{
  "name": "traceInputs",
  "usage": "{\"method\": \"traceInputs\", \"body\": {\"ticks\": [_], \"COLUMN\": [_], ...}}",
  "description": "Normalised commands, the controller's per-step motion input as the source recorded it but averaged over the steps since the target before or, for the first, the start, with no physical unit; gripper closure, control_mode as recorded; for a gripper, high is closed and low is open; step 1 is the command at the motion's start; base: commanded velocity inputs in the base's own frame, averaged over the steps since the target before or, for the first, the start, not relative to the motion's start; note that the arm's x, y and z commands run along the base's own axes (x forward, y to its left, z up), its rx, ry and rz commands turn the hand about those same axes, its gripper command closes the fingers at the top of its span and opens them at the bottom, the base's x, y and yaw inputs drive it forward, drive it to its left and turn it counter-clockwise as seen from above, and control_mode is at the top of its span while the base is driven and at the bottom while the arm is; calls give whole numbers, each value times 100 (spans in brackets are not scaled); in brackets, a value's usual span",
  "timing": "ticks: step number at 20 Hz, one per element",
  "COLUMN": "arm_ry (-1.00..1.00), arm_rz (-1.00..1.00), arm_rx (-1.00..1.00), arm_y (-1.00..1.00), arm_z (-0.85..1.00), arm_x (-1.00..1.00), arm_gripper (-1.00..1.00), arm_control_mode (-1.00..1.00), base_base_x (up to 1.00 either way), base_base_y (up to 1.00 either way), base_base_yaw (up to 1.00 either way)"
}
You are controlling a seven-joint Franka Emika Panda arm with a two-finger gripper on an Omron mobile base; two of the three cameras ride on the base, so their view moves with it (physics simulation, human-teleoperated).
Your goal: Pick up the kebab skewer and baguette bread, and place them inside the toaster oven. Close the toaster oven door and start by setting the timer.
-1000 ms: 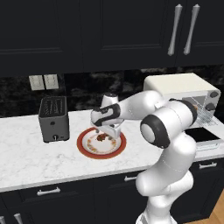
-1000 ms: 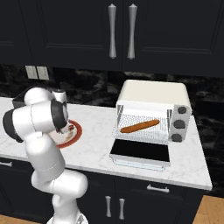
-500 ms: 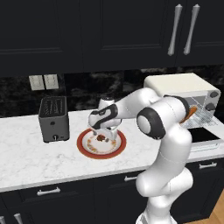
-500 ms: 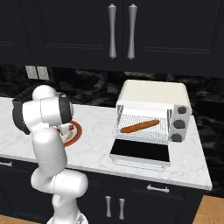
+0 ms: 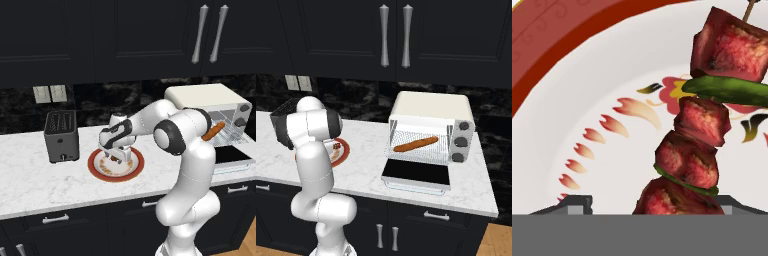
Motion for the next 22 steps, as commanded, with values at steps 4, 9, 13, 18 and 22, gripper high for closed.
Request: {"method": "traceInputs", "body": {"ticks": [4, 9, 13, 18, 22], "arm_ry": [5, 0, 0, -2, -9], "arm_rz": [-2, 0, 0, 26, 42], "arm_rx": [0, 0, 0, 0, 0], "arm_y": [-2, -18, -32, -85, -98], "arm_z": [-22, -5, 31, 79, 70], "arm_x": [0, 0, -45, -100, -100], "arm_gripper": [100, 100, 100, 100, 100], "arm_control_mode": [-100, -100, -100, -100, -100], "base_base_x": [0, 0, 0, 0, 0], "base_base_y": [0, 0, 0, 0, 0], "base_base_yaw": [0, 0, 0, 0, 0]}}
